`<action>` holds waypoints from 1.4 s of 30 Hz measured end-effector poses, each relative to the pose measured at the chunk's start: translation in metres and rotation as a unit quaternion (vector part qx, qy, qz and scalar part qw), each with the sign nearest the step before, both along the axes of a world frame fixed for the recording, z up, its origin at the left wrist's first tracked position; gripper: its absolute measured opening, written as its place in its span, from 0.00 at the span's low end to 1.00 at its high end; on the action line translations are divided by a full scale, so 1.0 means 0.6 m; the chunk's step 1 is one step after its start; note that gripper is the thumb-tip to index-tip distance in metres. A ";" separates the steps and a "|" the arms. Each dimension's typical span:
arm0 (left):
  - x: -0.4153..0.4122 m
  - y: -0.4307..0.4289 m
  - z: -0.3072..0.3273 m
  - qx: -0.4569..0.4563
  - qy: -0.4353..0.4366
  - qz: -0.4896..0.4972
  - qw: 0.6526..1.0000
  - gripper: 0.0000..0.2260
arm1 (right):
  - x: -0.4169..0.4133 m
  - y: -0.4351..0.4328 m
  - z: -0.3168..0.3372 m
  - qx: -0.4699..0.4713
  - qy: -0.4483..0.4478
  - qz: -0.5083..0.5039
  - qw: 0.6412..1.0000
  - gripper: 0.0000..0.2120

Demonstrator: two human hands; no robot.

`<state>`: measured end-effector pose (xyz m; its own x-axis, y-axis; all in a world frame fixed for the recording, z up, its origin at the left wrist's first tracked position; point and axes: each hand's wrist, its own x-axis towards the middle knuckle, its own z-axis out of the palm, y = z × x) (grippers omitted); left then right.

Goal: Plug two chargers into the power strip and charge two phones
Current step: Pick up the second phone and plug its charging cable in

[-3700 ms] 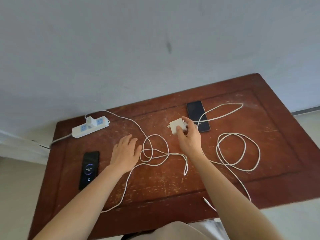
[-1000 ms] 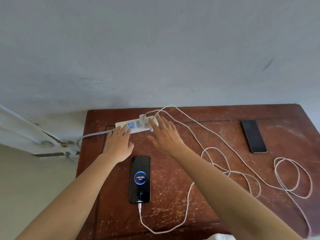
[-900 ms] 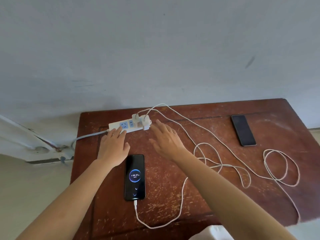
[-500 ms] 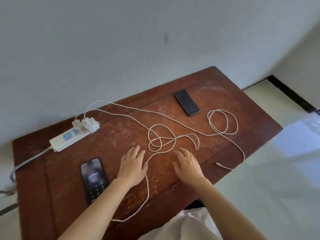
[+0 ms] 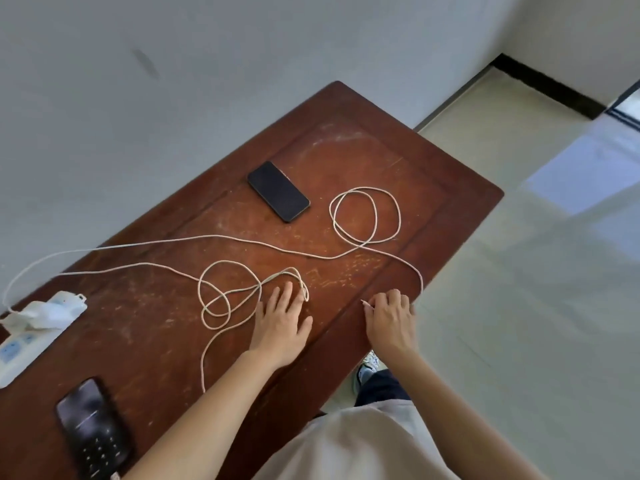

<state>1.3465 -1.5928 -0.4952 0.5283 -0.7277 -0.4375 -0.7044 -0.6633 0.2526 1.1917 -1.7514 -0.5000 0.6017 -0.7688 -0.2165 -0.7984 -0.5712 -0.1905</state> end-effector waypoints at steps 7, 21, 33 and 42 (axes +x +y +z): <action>0.009 -0.038 0.018 0.005 -0.032 0.048 0.998 0.20 | 0.084 -0.136 0.001 0.123 -0.122 0.009 0.985 0.12; 0.196 -0.307 0.039 -0.080 -0.042 0.434 0.896 0.41 | 0.195 -0.254 -0.056 0.029 -0.199 0.250 0.947 0.13; 0.301 -0.380 -0.005 -0.029 -0.050 0.544 0.837 0.53 | 0.199 -0.252 -0.080 -0.025 -0.237 0.259 0.936 0.15; 0.241 -0.295 0.105 -0.298 0.239 0.609 0.696 0.42 | 0.225 -0.236 -0.017 0.112 -0.154 0.099 0.977 0.11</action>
